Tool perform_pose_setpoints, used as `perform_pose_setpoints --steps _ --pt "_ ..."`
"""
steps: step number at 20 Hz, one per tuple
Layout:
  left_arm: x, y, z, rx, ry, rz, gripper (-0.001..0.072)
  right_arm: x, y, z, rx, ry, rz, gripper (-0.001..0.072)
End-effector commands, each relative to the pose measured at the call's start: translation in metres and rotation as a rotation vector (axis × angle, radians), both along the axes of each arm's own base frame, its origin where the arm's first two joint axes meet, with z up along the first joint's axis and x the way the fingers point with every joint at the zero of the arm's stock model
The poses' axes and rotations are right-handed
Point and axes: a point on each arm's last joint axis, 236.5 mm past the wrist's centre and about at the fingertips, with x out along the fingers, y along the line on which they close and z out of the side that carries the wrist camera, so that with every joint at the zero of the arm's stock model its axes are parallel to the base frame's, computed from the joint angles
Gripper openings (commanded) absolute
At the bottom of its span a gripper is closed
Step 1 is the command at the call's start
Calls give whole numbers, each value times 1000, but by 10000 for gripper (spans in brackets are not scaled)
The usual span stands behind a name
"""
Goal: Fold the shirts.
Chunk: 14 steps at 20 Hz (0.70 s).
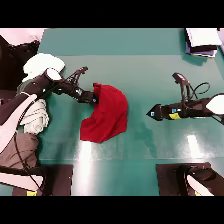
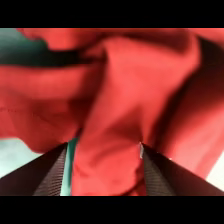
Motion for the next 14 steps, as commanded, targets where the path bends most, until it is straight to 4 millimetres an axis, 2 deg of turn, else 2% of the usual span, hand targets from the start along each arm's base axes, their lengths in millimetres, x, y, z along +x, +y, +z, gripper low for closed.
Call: perform_pose_setpoints --steps 1,2,3,4,7,10,12,14 --pt "8 -4 -13 -20 5 24 546 -2 0 -18 5 32 -31 532" --pt "12 -5 -11 -24 -5 32 360 -4 4 -22 17 60 -29 532" --pt "15 -6 -8 -27 -15 32 136 -4 10 -27 40 93 -31 531" --pt "17 -7 -2 -33 -23 22 25 -3 18 -33 64 125 -24 531" --pt "16 0 20 18 -64 -70 23 -1 47 -63 65 173 23 531" --pt "22 11 40 82 -125 -112 24 -10 80 -99 26 205 91 532" --pt "23 12 46 85 -139 -117 24 -17 107 -116 53 231 102 531" --pt "22 12 46 86 -131 -109 24 -17 136 -123 117 229 96 532"
